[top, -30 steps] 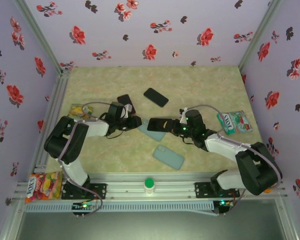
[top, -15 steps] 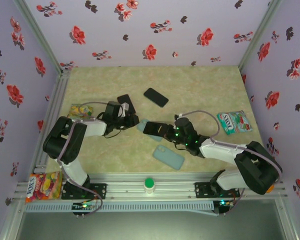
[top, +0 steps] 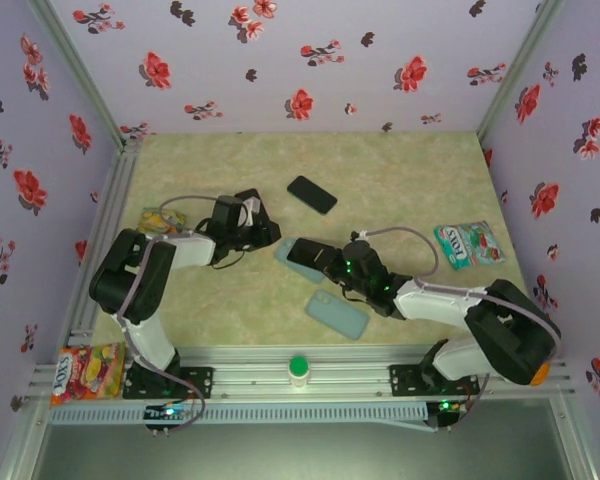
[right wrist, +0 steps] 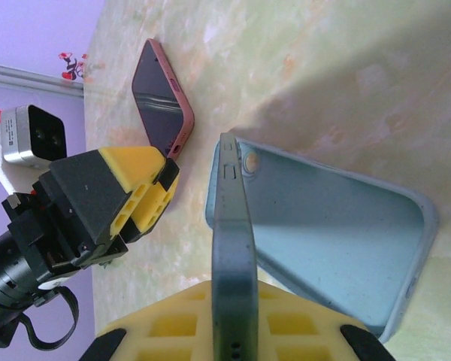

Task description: Put the phone into the phone case

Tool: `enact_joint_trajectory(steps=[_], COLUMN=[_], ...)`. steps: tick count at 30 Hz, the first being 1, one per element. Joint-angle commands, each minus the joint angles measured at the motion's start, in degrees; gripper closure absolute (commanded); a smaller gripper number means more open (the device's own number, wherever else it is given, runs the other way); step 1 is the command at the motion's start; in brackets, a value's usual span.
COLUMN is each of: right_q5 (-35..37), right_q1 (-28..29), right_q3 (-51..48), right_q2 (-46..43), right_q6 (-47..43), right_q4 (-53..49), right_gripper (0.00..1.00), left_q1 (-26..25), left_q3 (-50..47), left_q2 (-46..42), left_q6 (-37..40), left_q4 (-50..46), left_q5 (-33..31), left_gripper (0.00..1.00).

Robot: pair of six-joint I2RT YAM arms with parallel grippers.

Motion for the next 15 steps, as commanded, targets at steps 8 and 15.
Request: enact_joint_trajectory(steps=[8,15], right_q5=[4.6,5.1], right_q1=[2.4,2.7], right_q3=[0.6,1.0], right_q2=[4.1,6.1], right_q6=[5.2,7.5], right_q4=[7.6,6.9], right_gripper=[1.0,1.0], left_q1=[0.7,0.7], left_q3=[1.9,1.5], left_q2=[2.3,2.9], left_q6=[3.3,4.0], left_q4=[1.2,1.5], left_q5=[2.0,2.1], left_gripper=[0.55,0.55])
